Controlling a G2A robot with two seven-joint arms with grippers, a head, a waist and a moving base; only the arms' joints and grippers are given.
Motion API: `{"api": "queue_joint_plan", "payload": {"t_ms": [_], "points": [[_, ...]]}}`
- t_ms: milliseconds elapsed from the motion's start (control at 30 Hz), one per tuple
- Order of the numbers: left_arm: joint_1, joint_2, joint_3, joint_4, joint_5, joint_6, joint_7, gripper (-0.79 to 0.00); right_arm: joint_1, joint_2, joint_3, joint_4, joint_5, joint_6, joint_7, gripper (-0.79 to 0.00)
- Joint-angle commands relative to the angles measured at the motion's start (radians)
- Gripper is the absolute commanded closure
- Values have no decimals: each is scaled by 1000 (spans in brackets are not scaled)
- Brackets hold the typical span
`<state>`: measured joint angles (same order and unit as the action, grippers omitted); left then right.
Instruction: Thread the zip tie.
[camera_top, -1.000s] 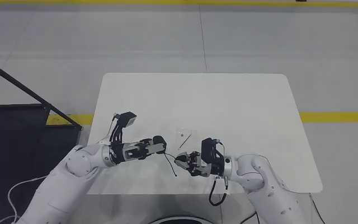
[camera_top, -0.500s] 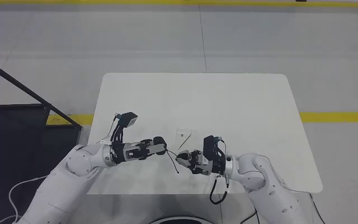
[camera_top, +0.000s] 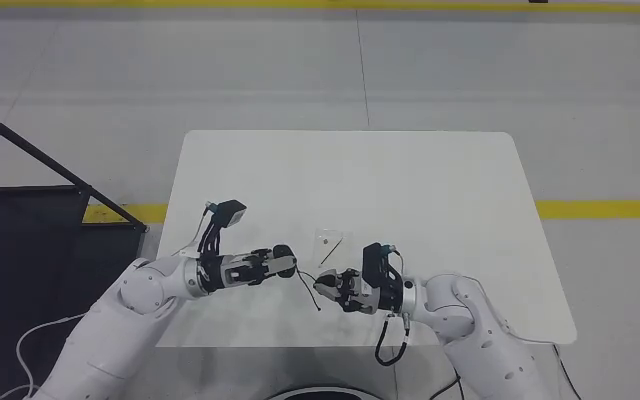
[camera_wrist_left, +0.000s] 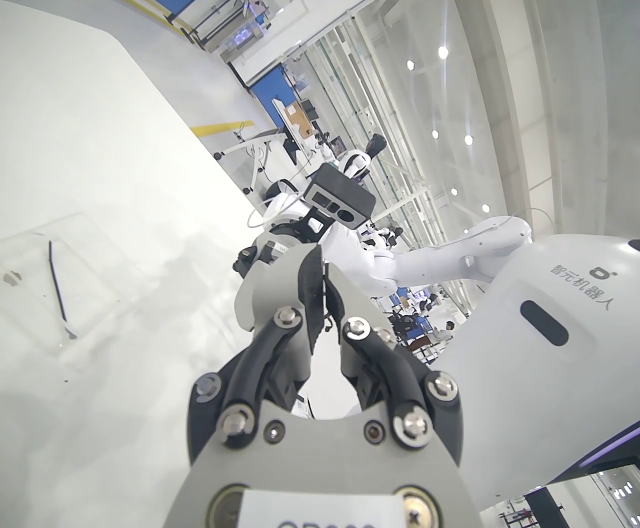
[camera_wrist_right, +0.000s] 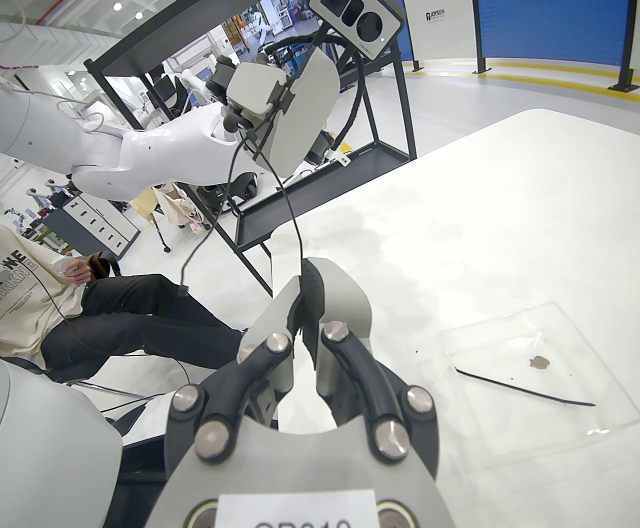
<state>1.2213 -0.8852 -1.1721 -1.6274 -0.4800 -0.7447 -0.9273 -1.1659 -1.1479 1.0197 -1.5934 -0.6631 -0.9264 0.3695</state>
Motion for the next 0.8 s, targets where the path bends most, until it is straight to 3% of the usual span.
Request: {"api": "queue_joint_plan", "payload": {"t_ms": [0,333,767], "points": [[0,-1,-1,0,3,0,1,0,1,1,-1,0,0,0,2,0],[0,-7,-11,8,13,-1,9,0,3,5,-4,0,5,-3,0,0],[-3,-14,-32,50,-8,2,39,0,-10,18,-2,-20,6,-86,-88,0]]}}
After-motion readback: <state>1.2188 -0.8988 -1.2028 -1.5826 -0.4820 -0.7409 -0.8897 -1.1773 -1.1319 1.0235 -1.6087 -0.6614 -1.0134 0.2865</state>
